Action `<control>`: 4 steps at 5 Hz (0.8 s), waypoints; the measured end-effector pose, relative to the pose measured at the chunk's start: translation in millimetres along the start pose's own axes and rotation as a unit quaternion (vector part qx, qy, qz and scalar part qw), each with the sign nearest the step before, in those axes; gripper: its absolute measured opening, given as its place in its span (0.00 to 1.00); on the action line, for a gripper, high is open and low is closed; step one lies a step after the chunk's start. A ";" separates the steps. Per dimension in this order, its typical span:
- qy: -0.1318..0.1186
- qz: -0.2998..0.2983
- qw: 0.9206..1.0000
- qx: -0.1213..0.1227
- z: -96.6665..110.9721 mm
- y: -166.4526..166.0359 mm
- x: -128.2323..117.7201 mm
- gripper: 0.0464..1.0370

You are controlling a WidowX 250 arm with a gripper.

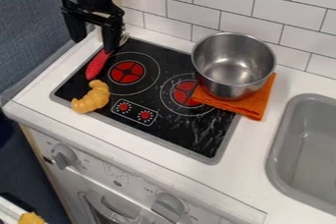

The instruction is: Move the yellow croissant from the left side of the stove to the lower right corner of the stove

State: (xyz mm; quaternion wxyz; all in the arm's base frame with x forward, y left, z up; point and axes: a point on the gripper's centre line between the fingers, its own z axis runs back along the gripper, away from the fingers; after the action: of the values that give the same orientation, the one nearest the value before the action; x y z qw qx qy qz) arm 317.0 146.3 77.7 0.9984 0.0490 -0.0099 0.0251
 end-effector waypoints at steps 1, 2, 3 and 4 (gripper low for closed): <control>0.015 0.000 1.000 -0.007 -10.6 -2.4 -3.7 0.96; 0.033 -0.005 0.999 -0.025 -30.1 -8.6 -23.9 0.96; 0.006 -0.013 1.000 -0.017 -19.8 -7.7 -38.4 0.96; 0.011 -0.021 1.000 -0.010 -28.4 -11.4 -51.5 0.96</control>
State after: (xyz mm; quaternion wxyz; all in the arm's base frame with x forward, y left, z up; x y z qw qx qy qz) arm 266.6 135.3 47.1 0.9992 0.0388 0.0023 0.0041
